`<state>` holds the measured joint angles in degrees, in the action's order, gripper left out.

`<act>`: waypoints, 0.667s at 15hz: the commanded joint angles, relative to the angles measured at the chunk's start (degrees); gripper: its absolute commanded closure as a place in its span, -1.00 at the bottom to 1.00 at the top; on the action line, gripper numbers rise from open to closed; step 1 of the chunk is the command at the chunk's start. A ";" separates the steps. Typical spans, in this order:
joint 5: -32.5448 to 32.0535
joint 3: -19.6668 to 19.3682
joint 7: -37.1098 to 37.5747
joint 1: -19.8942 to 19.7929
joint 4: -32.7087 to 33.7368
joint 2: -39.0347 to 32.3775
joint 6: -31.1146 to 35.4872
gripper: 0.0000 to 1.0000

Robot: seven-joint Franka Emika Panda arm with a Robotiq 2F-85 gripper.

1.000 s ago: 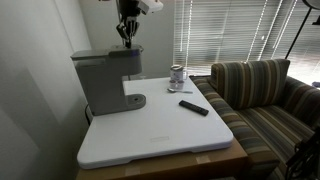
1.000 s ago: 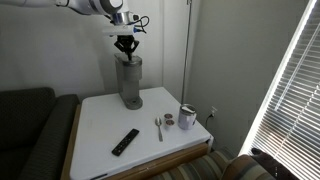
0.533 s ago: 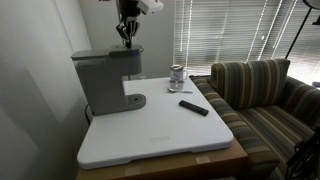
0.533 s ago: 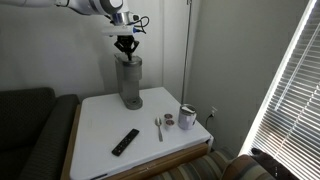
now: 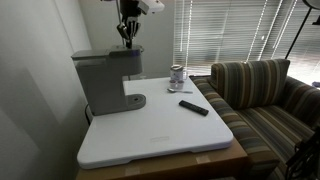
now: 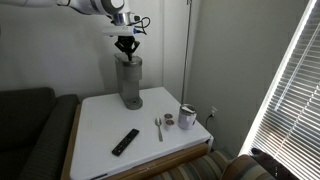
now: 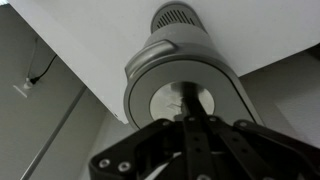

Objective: Press the button atop the coffee maker

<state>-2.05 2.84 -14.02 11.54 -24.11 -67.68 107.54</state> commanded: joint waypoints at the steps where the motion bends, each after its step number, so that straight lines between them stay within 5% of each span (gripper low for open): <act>1: 1.64 1.20 -1.52 -1.39 -3.35 -1.52 0.23 1.00; 10: 2.72 0.65 -1.00 -1.96 -4.33 -0.88 -2.68 1.00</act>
<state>0.38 3.31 -14.26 10.47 -24.21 -67.64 107.02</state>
